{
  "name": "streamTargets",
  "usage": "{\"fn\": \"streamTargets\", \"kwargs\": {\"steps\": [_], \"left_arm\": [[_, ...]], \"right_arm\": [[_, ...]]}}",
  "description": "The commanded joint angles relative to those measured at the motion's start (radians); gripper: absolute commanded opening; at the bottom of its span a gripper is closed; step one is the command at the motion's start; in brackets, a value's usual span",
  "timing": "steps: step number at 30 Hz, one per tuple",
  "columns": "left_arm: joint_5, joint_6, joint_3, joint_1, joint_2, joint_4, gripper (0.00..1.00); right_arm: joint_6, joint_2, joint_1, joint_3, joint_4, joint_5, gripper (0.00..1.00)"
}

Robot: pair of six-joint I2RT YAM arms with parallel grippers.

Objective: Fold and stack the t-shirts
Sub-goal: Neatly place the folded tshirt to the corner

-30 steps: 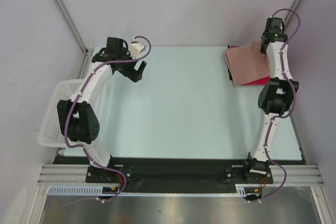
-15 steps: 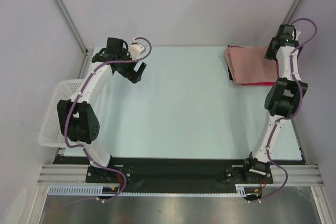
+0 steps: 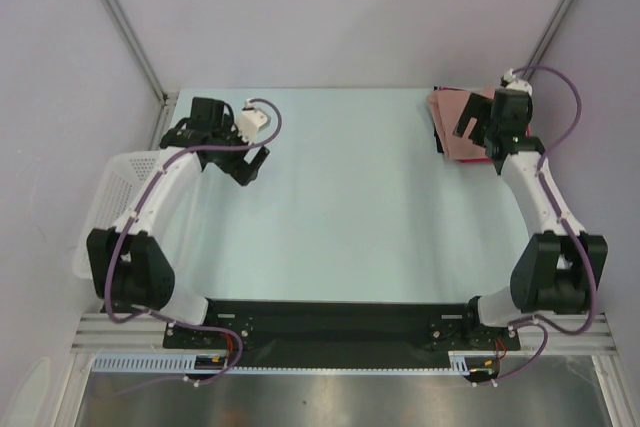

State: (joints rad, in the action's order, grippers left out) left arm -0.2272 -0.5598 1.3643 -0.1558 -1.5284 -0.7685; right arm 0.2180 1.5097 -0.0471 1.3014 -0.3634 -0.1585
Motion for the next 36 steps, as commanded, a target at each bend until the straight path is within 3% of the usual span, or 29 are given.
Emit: {"fn": "streamTargets", "kwargs": {"steps": [1,7,18,29,36], "left_arm": [[0.003,-0.008,-0.109,0.025,0.117,0.015,1.00],[0.028,0.073,-0.310,0.038,0.281,0.064,1.00],[0.121,0.166,-0.631,0.042,0.482,0.273,1.00],[0.250,0.187,-0.648,0.042,0.436,0.313,1.00],[0.250,0.175,-0.651,0.042,0.429,0.299,1.00]], "right_arm": [[0.073,-0.136,0.016,-0.155,0.168,0.077,1.00],[0.115,-0.331,0.030,-0.410,0.173,0.086,1.00],[0.164,-0.643,0.033,-0.691,0.156,0.076,1.00],[0.149,-0.737,0.033,-0.754,0.159,0.048,0.99],[0.146,-0.735,0.033,-0.757,0.173,0.034,1.00]]}}
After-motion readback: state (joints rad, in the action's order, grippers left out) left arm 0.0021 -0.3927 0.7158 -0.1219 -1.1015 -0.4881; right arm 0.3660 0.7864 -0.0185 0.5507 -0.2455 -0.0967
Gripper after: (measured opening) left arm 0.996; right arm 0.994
